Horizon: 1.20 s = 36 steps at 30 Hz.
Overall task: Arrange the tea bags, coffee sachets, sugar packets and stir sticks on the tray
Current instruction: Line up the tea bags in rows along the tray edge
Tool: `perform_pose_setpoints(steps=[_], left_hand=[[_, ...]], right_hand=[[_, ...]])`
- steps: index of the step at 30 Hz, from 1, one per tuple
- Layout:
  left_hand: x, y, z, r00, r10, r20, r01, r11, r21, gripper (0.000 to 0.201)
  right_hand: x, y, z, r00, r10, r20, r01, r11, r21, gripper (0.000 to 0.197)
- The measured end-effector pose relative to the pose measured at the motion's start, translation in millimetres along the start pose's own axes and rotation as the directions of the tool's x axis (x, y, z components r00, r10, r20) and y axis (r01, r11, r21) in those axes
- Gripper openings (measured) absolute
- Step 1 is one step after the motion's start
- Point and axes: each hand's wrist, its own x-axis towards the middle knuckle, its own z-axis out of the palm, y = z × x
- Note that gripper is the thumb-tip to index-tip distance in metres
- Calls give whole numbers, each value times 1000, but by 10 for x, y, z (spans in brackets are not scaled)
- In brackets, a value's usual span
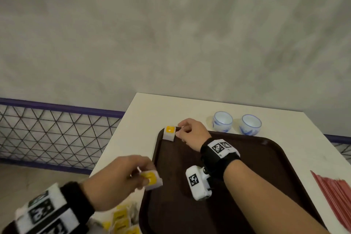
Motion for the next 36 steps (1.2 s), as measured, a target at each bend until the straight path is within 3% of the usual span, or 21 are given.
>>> perform_pose_setpoints(steps=[2,4,7,15,17,19,23,25,28,36], left_hand=[[166,51,-35,997,22,-68,-24,999,-27,21],[302,91,-59,995,17,-101,-29,992,-123,17],[406,134,-57,992,37,-118,-67,962,-264,17],[393,82,-13,973,14,-232,-64,975,-213,24],[310,42,-48,959,6,-282,-38,993,-110,39],[169,-19,-91,956,-3,-294,13,999,31,40],[-217,-239,-124,993,-65,-94,89,957,275,30],[-379,-347,-80,994,-107,20,91,917,388,26],[-495,-437,35,983,-131,126,65,902,427,26],[-396,-612,267,993,-99,58,62,887,457,25]], right_hand=[[-274,-115,-103,976,-65,210,48,995,85,7],[-520,-184,-156,909,-118,400,79,990,113,8],[-775,-222,-166,855,-190,483,146,981,128,10],[-838,-282,-57,926,-246,287,254,967,12,10],[-711,-238,7,953,-186,237,194,981,-10,12],[-497,-133,86,986,-72,152,69,997,27,9],[-49,121,260,984,177,-3,-176,980,90,11],[95,205,366,975,219,-35,-216,973,78,17],[264,252,495,965,237,-116,-230,971,68,25],[329,216,522,954,245,-171,-251,968,-15,28]])
